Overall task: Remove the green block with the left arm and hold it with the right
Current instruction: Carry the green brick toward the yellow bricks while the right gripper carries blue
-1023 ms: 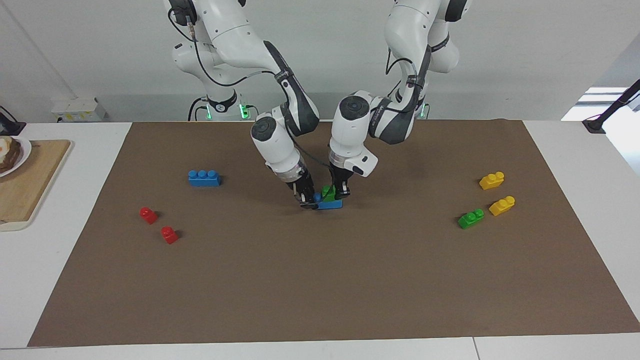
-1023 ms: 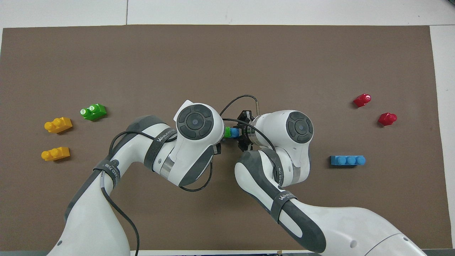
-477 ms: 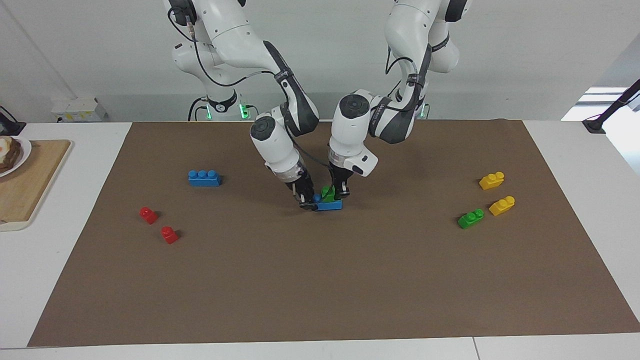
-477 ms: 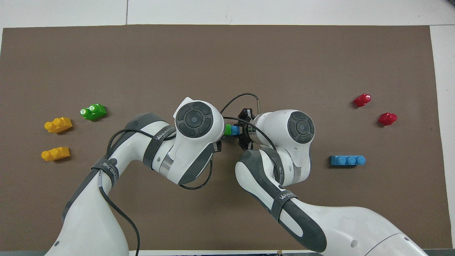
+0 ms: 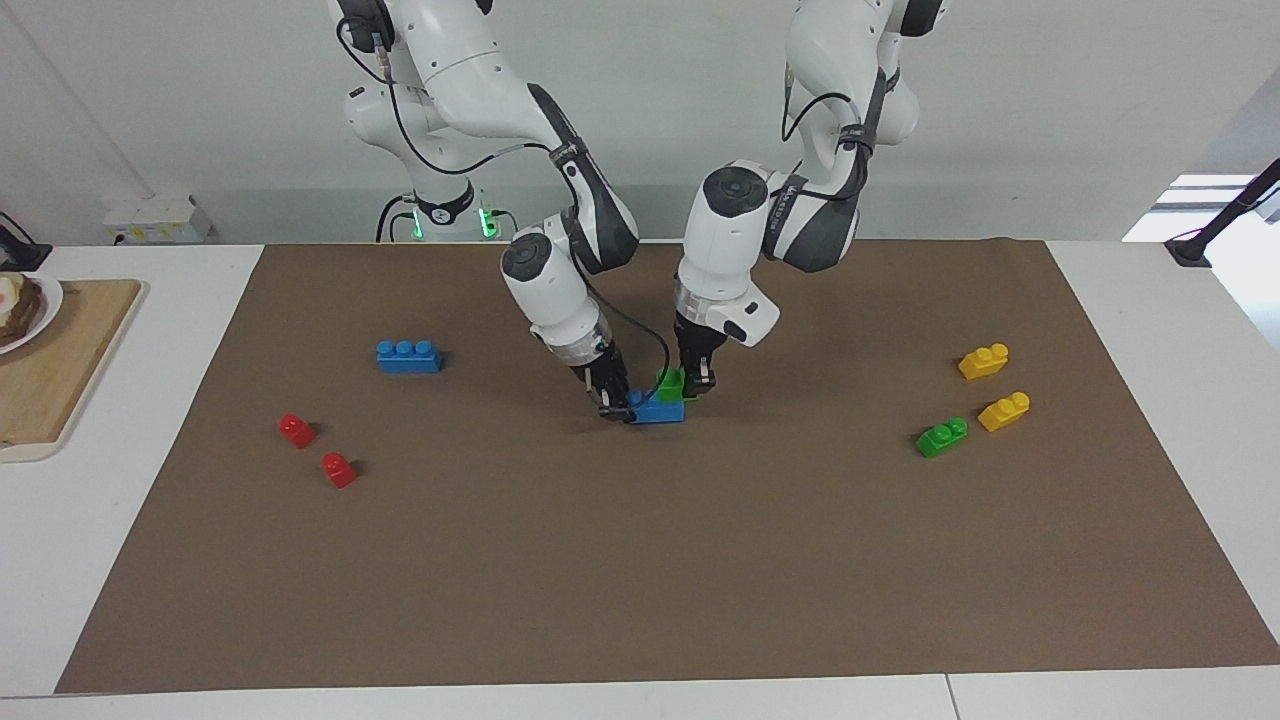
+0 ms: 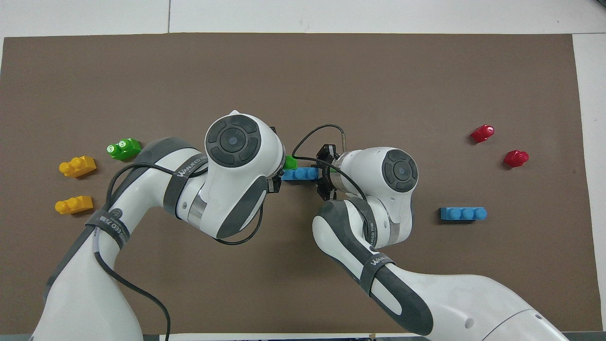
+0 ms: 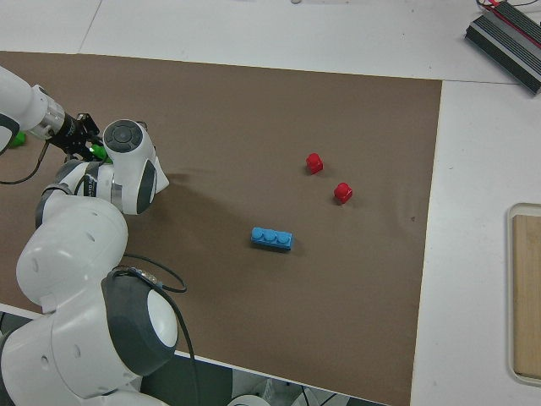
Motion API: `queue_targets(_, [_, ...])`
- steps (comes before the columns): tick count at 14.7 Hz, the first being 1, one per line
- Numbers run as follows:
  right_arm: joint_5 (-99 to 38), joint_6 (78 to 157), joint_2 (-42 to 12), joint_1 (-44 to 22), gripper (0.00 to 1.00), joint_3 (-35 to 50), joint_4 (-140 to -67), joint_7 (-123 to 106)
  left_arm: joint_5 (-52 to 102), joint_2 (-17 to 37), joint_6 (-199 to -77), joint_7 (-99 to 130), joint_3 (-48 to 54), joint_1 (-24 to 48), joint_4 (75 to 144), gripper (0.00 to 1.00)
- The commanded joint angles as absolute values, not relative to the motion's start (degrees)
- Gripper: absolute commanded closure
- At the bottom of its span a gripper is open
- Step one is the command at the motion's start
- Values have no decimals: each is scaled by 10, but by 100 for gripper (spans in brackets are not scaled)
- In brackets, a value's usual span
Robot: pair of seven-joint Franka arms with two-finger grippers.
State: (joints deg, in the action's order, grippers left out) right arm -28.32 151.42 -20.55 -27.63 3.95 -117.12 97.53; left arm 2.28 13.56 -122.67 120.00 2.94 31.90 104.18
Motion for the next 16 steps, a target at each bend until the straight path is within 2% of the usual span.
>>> queue_targets(1, [-301, 1487, -197, -271, 100, 40, -1160, 973, 61, 65, -1163, 1071, 31, 284, 1073, 96])
queue_targets(4, [-298, 1434, -162, -234, 100, 37, -1150, 951, 68, 20, -1096, 951, 32, 230, 1092, 96])
queue_targets(8, [-297, 1325, -126, -136, 100, 36, -1129, 862, 89, -54, -1072, 754, 31, 143, 1158, 97])
queue_targets(11, [-295, 1261, -113, -51, 100, 36, -1129, 783, 89, -78, -1079, 545, 28, 93, 1211, 99])
queue_targets(13, [-294, 1238, -108, -8, 100, 35, -1136, 744, 89, -82, -1051, 373, 28, 47, 1213, 99])
queue_targets(16, [-287, 1233, -92, 51, 100, 35, -1177, 686, 84, -82, -1047, 239, 27, 17, 1214, 99])
